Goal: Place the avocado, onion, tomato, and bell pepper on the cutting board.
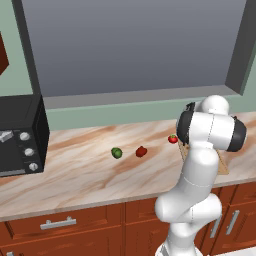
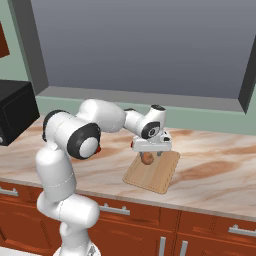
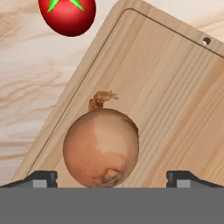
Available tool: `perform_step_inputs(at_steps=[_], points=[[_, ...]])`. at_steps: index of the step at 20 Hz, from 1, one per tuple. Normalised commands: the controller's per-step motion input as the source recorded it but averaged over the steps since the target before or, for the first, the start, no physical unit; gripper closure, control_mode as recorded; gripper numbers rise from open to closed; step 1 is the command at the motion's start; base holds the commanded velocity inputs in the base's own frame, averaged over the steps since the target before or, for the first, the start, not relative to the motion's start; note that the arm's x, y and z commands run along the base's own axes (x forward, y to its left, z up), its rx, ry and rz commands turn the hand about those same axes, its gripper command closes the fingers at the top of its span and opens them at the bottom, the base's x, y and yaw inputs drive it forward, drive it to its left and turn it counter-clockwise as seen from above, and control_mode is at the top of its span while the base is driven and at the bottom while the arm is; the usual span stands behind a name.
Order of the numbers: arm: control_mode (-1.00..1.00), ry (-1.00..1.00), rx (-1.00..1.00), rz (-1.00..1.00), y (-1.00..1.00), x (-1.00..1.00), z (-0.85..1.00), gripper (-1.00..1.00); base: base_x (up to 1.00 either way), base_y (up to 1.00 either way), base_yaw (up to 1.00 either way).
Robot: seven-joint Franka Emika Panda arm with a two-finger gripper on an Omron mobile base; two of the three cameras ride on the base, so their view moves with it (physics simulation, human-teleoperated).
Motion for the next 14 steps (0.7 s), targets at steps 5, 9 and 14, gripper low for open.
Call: perform_step_inputs(at_steps=[5,9,14], points=[[-1.00,-0.24,0.00,0.00,0.03,-0.26,0.47,-1.00,0.00,0.00,0.00],[-1.00,-0.26,0.00,0.00,0.27,-0.34,0.53,-1.00,0.00,0.00,0.00],[-1.00,-0.22,0.00,0.01,0.50,-0.39,0.52,-1.00,0.00,0.00,0.00]])
